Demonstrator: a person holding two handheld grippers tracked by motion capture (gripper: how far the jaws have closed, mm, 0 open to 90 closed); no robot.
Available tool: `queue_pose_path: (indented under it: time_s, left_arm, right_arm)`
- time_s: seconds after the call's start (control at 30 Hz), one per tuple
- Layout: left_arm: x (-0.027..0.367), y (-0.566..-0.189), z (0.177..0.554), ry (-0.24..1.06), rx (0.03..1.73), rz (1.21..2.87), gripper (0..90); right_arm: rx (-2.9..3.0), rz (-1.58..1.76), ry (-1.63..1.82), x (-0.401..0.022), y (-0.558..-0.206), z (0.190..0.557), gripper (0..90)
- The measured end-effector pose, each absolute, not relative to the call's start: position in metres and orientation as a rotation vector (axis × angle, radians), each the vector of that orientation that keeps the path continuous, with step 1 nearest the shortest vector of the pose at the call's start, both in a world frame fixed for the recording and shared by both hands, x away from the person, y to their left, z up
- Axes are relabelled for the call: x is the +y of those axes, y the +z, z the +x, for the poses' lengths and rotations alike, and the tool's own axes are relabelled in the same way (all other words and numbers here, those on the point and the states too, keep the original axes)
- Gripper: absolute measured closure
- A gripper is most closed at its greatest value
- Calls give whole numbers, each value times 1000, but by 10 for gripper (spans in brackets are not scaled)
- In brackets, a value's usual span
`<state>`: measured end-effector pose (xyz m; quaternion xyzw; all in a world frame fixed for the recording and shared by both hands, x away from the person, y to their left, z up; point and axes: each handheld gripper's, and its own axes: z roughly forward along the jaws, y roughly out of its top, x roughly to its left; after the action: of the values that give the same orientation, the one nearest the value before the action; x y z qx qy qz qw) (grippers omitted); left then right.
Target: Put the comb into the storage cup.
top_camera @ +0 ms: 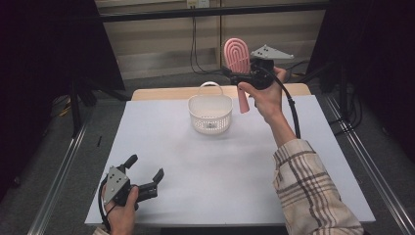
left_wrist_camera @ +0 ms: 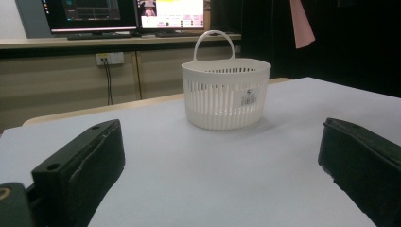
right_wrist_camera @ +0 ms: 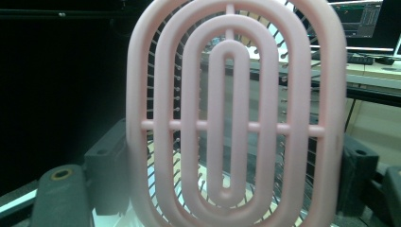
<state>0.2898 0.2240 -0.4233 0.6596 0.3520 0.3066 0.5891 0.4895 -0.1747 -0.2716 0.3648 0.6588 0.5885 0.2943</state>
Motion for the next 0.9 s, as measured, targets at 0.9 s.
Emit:
queue_pose_path:
  time_s: [0.9]
  left_arm:
    - [225,-423,290,706,821,1531,13]
  right_arm:
    - [1761,961,1601,-142,-284,510,198]
